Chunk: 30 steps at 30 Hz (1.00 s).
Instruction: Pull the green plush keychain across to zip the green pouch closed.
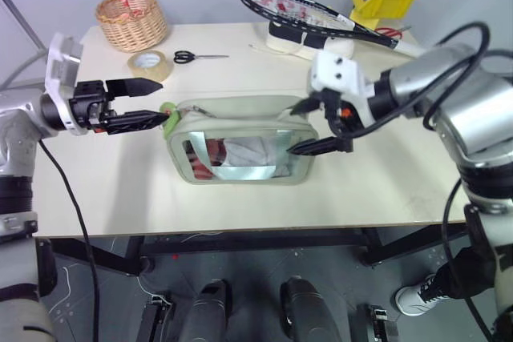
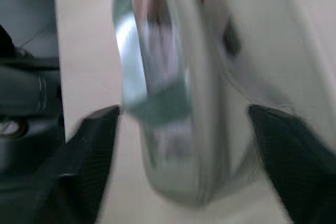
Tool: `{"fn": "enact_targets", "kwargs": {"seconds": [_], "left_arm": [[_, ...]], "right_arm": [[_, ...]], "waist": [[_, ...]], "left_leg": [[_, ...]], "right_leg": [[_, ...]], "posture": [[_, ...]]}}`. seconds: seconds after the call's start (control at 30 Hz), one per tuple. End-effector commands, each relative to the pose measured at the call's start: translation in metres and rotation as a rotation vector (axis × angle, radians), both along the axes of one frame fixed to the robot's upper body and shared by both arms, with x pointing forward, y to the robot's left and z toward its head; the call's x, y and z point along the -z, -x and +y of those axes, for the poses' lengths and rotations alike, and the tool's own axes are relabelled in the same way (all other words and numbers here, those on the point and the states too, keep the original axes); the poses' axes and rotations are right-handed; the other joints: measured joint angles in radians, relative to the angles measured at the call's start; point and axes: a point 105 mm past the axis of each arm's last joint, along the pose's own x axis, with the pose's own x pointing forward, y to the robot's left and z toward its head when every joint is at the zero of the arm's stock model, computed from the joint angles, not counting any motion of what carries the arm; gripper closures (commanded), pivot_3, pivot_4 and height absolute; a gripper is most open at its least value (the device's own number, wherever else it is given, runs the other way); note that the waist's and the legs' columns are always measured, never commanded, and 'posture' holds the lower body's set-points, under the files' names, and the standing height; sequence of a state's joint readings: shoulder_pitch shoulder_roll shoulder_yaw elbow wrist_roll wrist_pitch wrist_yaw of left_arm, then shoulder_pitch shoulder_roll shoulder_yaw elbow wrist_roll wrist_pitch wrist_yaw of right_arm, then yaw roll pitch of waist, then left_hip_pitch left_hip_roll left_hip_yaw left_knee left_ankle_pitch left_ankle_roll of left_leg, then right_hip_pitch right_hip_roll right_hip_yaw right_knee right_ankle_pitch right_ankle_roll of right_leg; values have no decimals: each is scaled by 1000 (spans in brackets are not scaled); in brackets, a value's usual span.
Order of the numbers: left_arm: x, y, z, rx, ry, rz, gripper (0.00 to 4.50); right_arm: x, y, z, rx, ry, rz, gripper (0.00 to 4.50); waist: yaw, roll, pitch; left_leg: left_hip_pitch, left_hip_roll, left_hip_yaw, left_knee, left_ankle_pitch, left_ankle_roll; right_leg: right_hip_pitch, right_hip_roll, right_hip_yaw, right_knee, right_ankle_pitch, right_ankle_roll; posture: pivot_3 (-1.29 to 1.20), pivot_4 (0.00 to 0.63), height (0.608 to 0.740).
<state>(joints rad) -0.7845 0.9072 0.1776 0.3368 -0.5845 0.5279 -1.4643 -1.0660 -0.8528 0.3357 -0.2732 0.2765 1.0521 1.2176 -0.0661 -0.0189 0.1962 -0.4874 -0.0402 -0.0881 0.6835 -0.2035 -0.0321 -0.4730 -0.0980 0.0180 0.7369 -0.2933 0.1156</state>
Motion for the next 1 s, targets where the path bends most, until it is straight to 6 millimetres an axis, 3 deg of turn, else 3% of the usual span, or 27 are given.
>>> {"fn": "enact_targets", "kwargs": {"seconds": [0.03,0.13,0.17,0.47,0.57,0.8,1.0], "left_arm": [[-10,2,3,-6,-33,-45,0],[0,3,9,-26,-81,-16,0],[3,3,10,-29,-94,-8,0],[30,-21,23,-151,-203,18,0],[25,-28,23,-171,-122,24,774],[33,-37,17,-163,-89,48,4374],[34,-40,19,-180,-112,44,4479]], "right_arm": [[-12,-4,0,14,-15,-78,2708],[-12,-5,1,30,-29,-80,4242],[-12,-5,1,30,-31,-80,4439],[-10,-6,3,53,-44,-60,4439],[-9,-5,3,52,-46,-59,4500],[-8,-3,2,47,-47,-53,4500],[-8,-3,2,53,-50,-55,4500]], "waist": [[-1,0,0],[-1,0,0],[-1,0,0],[4,0,0],[5,0,0],[0,0,0],[0,0,0]], "left_leg": [[0,0,0,0,0,0],[0,0,0,0,0,0],[0,0,0,0,0,0],[0,0,0,0,0,0],[0,0,0,0,0,0],[0,0,0,0,0,0],[0,0,0,0,0,0]], "right_leg": [[0,0,0,0,0,0],[0,0,0,0,0,0],[0,0,0,0,0,0],[1,0,0,0,0,0],[1,0,0,0,0,0],[0,0,0,0,0,0],[0,0,0,0,0,0]], "posture": [[0,150,659],[0,150,659],[0,150,659],[0,150,659],[0,150,659],[0,150,659],[0,150,659]]}}
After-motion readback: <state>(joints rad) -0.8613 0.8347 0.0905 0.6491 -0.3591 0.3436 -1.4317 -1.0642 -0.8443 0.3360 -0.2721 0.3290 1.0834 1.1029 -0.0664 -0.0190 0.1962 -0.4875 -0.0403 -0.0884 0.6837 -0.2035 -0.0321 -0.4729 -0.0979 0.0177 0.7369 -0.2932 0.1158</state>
